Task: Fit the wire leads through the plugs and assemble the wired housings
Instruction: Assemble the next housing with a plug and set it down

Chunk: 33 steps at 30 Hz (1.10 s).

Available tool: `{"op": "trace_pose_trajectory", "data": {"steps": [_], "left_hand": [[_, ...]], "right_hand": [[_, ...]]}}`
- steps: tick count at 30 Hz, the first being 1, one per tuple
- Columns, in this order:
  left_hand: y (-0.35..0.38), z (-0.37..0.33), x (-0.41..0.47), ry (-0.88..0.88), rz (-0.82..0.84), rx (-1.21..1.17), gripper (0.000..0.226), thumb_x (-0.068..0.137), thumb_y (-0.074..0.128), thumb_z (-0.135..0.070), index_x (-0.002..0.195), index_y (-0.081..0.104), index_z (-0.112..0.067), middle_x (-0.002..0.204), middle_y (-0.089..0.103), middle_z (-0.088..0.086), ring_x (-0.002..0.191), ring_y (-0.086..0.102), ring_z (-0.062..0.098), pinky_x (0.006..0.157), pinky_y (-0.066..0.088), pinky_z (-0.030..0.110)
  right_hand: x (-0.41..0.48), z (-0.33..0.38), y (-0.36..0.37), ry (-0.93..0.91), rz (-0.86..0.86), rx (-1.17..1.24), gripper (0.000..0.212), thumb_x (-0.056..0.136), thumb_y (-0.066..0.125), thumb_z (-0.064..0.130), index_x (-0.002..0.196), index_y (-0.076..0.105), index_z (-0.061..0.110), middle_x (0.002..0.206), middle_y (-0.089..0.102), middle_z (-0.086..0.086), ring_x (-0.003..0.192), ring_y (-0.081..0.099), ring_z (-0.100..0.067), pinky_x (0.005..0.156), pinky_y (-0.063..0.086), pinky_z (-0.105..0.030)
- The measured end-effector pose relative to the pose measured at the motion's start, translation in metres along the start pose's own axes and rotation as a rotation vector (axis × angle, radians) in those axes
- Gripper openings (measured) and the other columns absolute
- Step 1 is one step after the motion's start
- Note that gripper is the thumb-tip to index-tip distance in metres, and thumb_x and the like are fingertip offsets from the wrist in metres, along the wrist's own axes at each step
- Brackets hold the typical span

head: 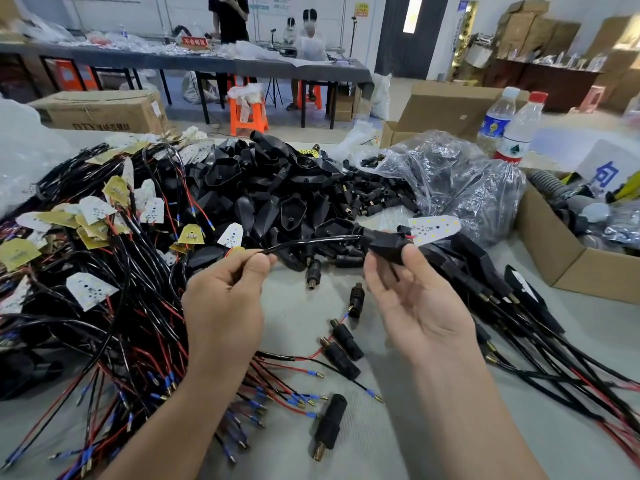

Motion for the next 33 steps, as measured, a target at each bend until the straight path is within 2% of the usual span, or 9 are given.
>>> {"op": "trace_pose_trajectory", "data": {"steps": [3, 5, 8, 12, 16, 20, 24, 29, 33], "left_hand": [[0.003, 0.004, 0.000, -0.103, 0.041, -0.144, 0.020, 0.093, 0.070, -0.027, 0.083, 0.082, -0.040, 0.070, 0.064, 0.009, 0.069, 0.055, 0.019, 0.071, 0.048, 0.035], [0.007, 0.001, -0.001, -0.135, 0.162, -0.189, 0.016, 0.090, 0.070, -0.023, 0.081, 0.083, -0.026, 0.056, 0.050, 0.002, 0.054, 0.044, 0.012, 0.057, 0.041, 0.022], [0.018, -0.006, -0.006, -0.232, 0.593, -0.215, 0.022, 0.074, 0.073, -0.029, 0.080, 0.080, -0.010, 0.046, 0.047, 0.002, 0.043, 0.037, 0.011, 0.043, 0.031, 0.016], [0.027, -0.010, -0.024, -0.421, 1.026, -0.235, 0.032, 0.072, 0.076, -0.029, 0.089, 0.079, -0.002, 0.065, 0.068, 0.016, 0.051, 0.058, 0.018, 0.047, 0.045, 0.021], [0.031, -0.002, -0.022, -0.394, 0.874, -0.123, 0.026, 0.097, 0.062, -0.033, 0.096, 0.083, -0.017, 0.095, 0.079, 0.013, 0.083, 0.076, 0.023, 0.068, 0.059, 0.024], [0.032, 0.006, -0.019, -0.485, 0.697, -0.196, 0.025, 0.104, 0.057, -0.023, 0.106, 0.081, -0.018, 0.101, 0.079, 0.014, 0.084, 0.076, 0.022, 0.067, 0.059, 0.024], [0.038, 0.006, -0.024, -0.475, 0.736, -0.184, 0.024, 0.099, 0.064, -0.013, 0.120, 0.074, -0.021, 0.086, 0.076, 0.009, 0.074, 0.070, 0.016, 0.066, 0.058, 0.024], [0.031, 0.003, -0.015, -0.384, 0.585, -0.201, 0.025, 0.084, 0.080, -0.006, 0.102, 0.082, -0.023, 0.064, 0.053, 0.003, 0.054, 0.048, 0.011, 0.053, 0.044, 0.018], [0.030, 0.001, -0.014, -0.324, 0.502, -0.253, 0.026, 0.077, 0.086, -0.013, 0.101, 0.081, -0.021, 0.083, 0.071, 0.008, 0.073, 0.065, 0.015, 0.074, 0.054, 0.027]], "right_hand": [[0.001, -0.001, -0.001, -0.043, -0.001, 0.004, 0.058, 0.072, 0.073, 0.012, 0.127, 0.053, 0.011, 0.118, 0.067, -0.014, 0.114, 0.064, -0.028, 0.087, 0.061, -0.049], [0.003, 0.005, -0.002, -0.058, 0.012, 0.037, 0.046, 0.077, 0.071, 0.014, 0.121, 0.058, 0.011, 0.119, 0.070, -0.013, 0.117, 0.067, -0.026, 0.087, 0.061, -0.049], [0.006, 0.019, -0.005, -0.077, 0.025, 0.032, 0.017, 0.091, 0.060, 0.019, 0.106, 0.066, 0.012, 0.125, 0.071, -0.012, 0.115, 0.070, -0.023, 0.083, 0.059, -0.043], [0.010, 0.024, -0.012, -0.089, -0.040, -0.086, 0.017, 0.104, 0.049, 0.020, 0.101, 0.065, 0.016, 0.123, 0.073, -0.013, 0.103, 0.072, -0.023, 0.075, 0.058, -0.039], [0.008, 0.015, -0.009, 0.028, -0.004, -0.294, 0.023, 0.103, 0.047, 0.020, 0.117, 0.065, 0.018, 0.112, 0.076, -0.012, 0.090, 0.066, -0.024, 0.063, 0.060, -0.032], [0.002, -0.008, -0.001, 0.160, 0.117, -0.477, 0.036, 0.104, 0.042, 0.018, 0.130, 0.064, 0.008, 0.116, 0.073, -0.019, 0.079, 0.067, -0.025, 0.063, 0.058, -0.033], [-0.006, -0.035, 0.002, 0.260, 0.143, -0.604, 0.033, 0.102, 0.046, 0.014, 0.121, 0.073, 0.007, 0.107, 0.067, -0.021, 0.075, 0.065, -0.027, 0.057, 0.056, -0.034], [-0.012, -0.032, 0.006, 0.214, 0.168, -0.597, 0.030, 0.105, 0.049, 0.011, 0.106, 0.079, 0.011, 0.109, 0.075, -0.022, 0.079, 0.074, -0.030, 0.061, 0.061, -0.037], [-0.010, -0.031, 0.005, 0.177, 0.116, -0.631, 0.037, 0.109, 0.045, 0.016, 0.095, 0.078, 0.009, 0.091, 0.077, -0.020, 0.066, 0.074, -0.029, 0.049, 0.058, -0.030]]}}
Point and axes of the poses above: each hand's wrist, its own x-axis towards the middle knuckle, its own y-axis out of the palm, z = x × y, the point moved 5 cm from there along x, towards the middle knuckle
